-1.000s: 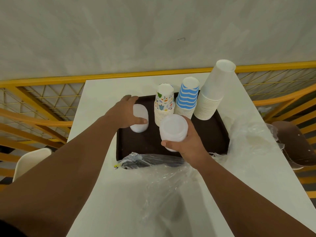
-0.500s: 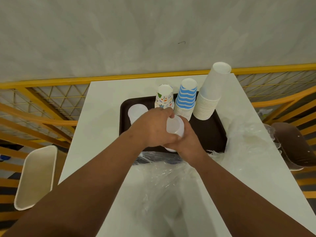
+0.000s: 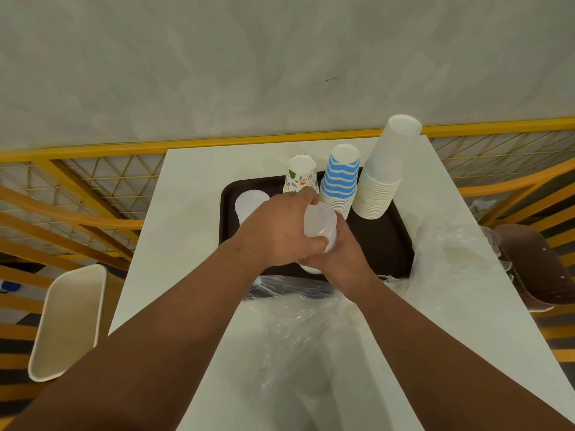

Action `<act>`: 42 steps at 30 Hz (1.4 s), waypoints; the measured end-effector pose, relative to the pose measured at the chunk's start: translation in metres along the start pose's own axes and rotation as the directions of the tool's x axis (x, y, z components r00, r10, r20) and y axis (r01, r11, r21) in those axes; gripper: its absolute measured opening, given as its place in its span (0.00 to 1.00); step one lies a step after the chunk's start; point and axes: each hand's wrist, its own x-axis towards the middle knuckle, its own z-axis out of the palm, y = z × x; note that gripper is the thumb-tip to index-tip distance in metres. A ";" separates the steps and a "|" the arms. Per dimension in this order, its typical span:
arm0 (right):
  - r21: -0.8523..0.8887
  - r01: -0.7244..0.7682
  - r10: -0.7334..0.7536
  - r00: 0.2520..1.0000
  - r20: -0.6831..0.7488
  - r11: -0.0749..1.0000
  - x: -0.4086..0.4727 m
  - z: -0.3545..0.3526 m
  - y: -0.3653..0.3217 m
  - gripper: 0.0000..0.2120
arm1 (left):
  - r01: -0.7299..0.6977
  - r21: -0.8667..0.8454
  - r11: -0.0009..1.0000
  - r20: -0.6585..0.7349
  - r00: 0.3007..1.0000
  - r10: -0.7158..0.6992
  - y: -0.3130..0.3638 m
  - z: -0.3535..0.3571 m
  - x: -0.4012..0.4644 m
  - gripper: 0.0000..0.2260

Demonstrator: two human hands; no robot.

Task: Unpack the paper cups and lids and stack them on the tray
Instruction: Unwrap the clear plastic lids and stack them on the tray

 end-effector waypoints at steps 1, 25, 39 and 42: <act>-0.001 0.005 -0.005 1.000 0.001 1.000 0.001 0.001 0.000 0.37 | -0.003 0.001 1.000 -0.007 1.000 0.003 -0.001 0.000 0.000 0.30; -0.114 0.035 -0.039 0.999 -0.035 0.993 0.013 0.005 0.020 0.40 | 0.187 0.044 0.981 -0.004 0.982 -0.187 -0.126 0.006 0.066 0.33; -0.138 0.024 -0.031 0.998 -0.047 0.990 0.011 0.002 0.018 0.41 | 0.222 0.099 0.970 0.059 0.972 -0.228 -0.126 0.009 0.061 0.39; -0.115 0.019 -0.023 0.999 -0.040 0.993 0.009 0.001 0.014 0.40 | 0.185 0.052 0.981 -0.124 0.976 -0.177 -0.110 -0.003 0.043 0.34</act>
